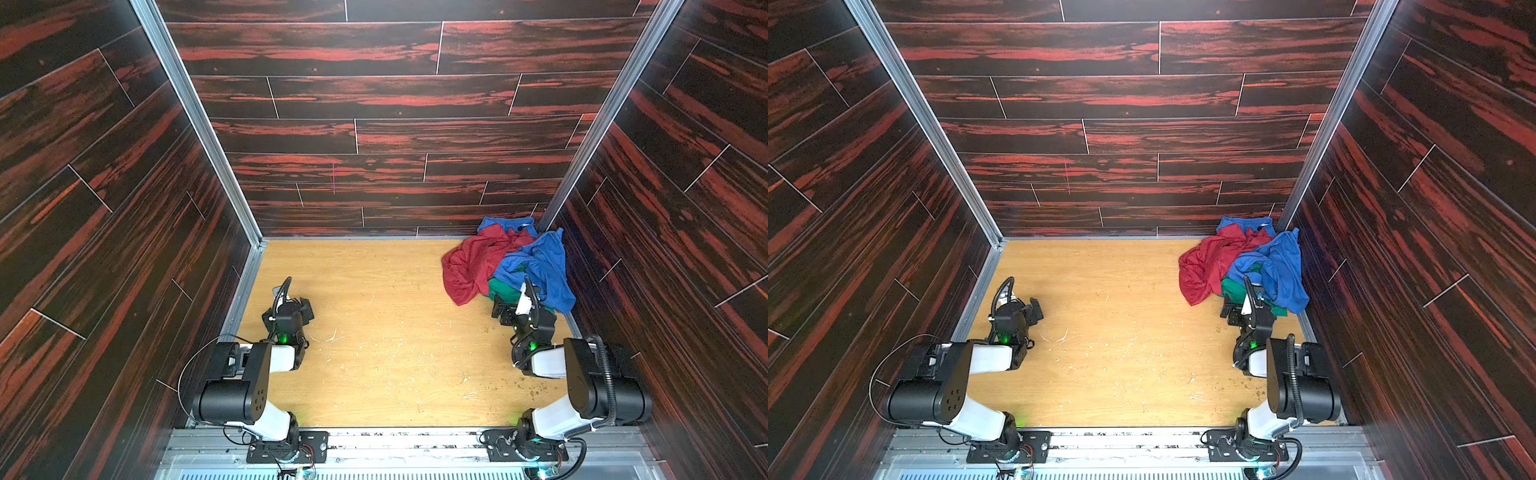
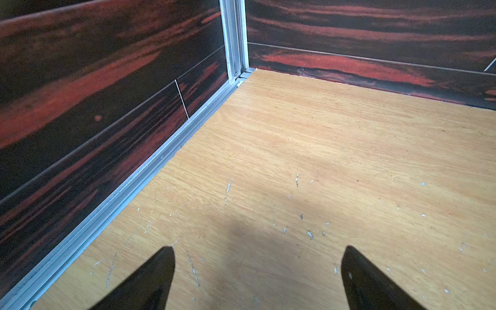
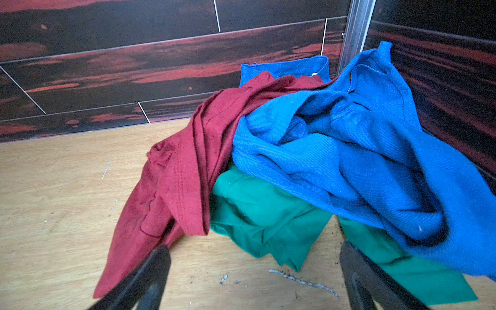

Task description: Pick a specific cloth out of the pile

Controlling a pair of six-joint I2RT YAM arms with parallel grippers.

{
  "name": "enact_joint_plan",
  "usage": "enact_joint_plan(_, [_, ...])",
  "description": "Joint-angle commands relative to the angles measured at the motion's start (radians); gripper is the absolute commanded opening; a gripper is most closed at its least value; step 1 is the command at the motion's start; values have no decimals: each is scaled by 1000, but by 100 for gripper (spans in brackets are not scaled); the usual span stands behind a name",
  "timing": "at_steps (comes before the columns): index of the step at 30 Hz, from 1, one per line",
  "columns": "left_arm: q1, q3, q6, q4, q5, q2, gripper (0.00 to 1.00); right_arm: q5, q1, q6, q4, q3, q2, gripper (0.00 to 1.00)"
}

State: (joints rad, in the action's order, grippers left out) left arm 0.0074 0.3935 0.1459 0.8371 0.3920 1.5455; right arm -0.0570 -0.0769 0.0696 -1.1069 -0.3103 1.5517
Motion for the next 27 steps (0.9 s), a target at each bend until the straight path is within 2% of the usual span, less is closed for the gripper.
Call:
enact_joint_plan(1, [1,17,-8,0,-5,-13,99,41,-22,2,-14,-3,5,99])
enact_joint_plan(15, [1,19,-9,-3,-3,-13,99,55,-24,-2,-6,-7,6,99])
enact_joint_plan(20, [-2,12,-54,34,-37,-36,99,72,-25,-2,-76,34,-8,93])
enact_joint_plan(21, [-14,20,-74,6,-36,-81,99,66,-25,-2,-101,57,-31,93])
enact_joint_plan(23, [-51,91,-73,-279,-52,-212,99,43,-22,5,-65,77,-106,93])
enact_joint_plan(25, [-76,204,3,-580,-110,-323,99,28,-19,25,104,46,-209,91])
enact_joint_plan(27, [-144,264,29,-719,-110,-385,99,-2,-17,81,315,-19,-291,91])
